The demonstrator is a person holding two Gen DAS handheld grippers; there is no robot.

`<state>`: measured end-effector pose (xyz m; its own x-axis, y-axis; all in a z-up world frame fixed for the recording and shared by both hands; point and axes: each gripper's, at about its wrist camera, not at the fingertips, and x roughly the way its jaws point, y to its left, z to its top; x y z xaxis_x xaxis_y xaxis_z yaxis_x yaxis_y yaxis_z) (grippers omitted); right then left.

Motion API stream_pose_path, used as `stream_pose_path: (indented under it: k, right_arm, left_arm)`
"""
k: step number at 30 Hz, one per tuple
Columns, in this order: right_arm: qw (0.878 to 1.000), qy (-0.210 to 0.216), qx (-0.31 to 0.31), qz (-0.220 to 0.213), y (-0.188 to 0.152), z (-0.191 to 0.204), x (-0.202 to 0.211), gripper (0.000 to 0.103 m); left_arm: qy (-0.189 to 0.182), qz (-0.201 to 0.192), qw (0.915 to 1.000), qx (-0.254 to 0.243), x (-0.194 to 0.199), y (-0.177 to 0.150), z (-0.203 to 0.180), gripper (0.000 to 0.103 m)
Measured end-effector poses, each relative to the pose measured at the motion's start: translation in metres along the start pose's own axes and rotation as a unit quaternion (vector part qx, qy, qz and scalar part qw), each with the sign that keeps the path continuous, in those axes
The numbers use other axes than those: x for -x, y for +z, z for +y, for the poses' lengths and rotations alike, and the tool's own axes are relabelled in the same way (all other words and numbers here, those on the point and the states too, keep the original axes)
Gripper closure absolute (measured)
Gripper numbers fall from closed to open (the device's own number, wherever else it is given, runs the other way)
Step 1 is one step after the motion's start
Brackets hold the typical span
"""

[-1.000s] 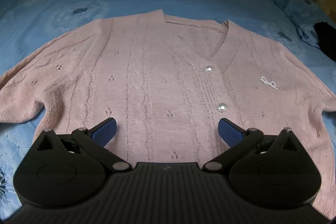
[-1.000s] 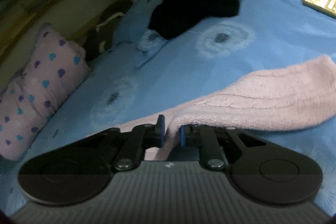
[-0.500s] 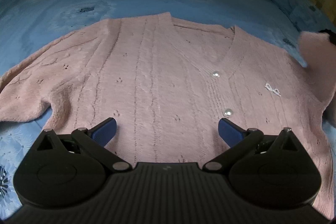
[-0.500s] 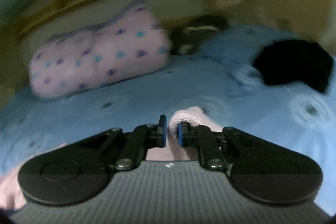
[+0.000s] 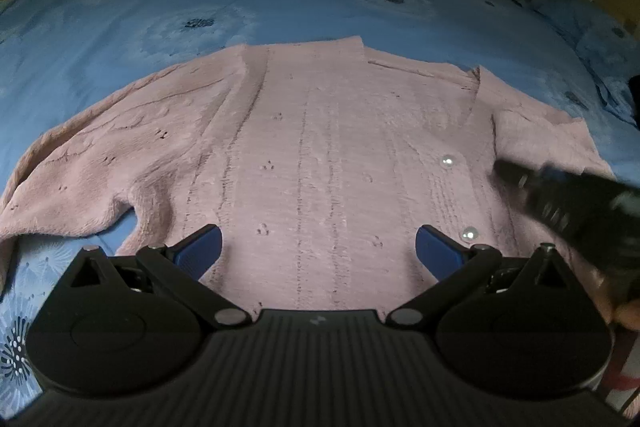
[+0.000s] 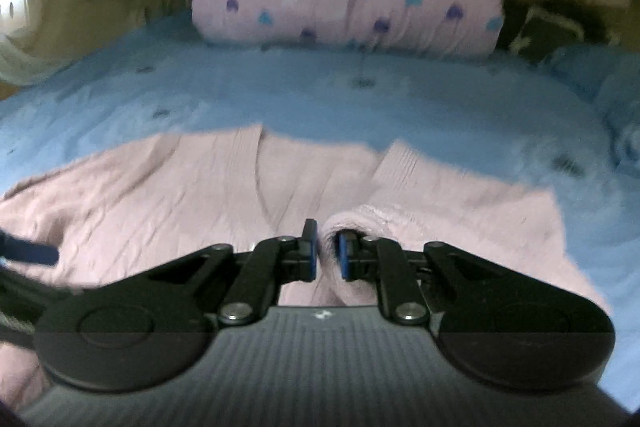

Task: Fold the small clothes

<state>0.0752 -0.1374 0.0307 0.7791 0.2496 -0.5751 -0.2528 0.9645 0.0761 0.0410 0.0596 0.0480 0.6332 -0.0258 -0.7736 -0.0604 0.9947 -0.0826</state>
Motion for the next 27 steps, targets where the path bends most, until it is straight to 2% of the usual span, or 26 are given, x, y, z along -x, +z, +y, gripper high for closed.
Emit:
stream_pose_path:
  k: [3,6,8,10,11,15,20,24,27]
  right_arm:
    - [0.999,0.013,-0.03,0.024,-0.013,-0.004,-0.01,0.088]
    - [0.998,0.03,-0.061,0.019,-0.017,-0.009,-0.005,0.078]
    - [0.995,0.051,-0.083,0.023,-0.019,-0.011,0.003,0.056]
    - [0.993,0.064,-0.093,0.025,-0.021,-0.012,0.015,0.041]
    - [0.993,0.065,-0.095,0.025,-0.022,-0.013,0.022,0.037]
    - [0.992,0.077,-0.101,0.023,-0.025,-0.02,0.047,0.036]
    - [0.991,0.077,-0.112,-0.006,-0.024,-0.042,0.084,0.036]
    - [0.994,0.029,-0.102,-0.04,-0.009,-0.066,0.104,0.036]
    - [0.992,-0.006,-0.116,-0.054,-0.001,-0.09,0.107,0.036]
  left_arm:
    - [0.002,0.001,1.0,-0.001,-0.002,0.0,0.0,0.0]
    - [0.003,0.001,1.0,-0.005,-0.003,-0.001,-0.002,0.0]
    - [0.004,0.001,1.0,-0.008,-0.003,-0.001,-0.003,0.0]
    - [0.004,-0.001,0.9999,-0.011,-0.004,-0.002,-0.004,0.0]
    - [0.005,-0.002,0.9999,-0.013,-0.004,-0.002,-0.005,0.0]
    - [0.01,-0.004,0.9996,-0.025,-0.006,-0.006,-0.01,0.0]
    - [0.0,-0.002,0.9992,-0.04,-0.004,-0.009,-0.02,0.0]
    - [-0.002,-0.015,0.9985,-0.053,0.011,-0.01,-0.035,0.0]
    - [-0.019,-0.014,0.9984,-0.051,0.022,-0.01,-0.052,0.0]
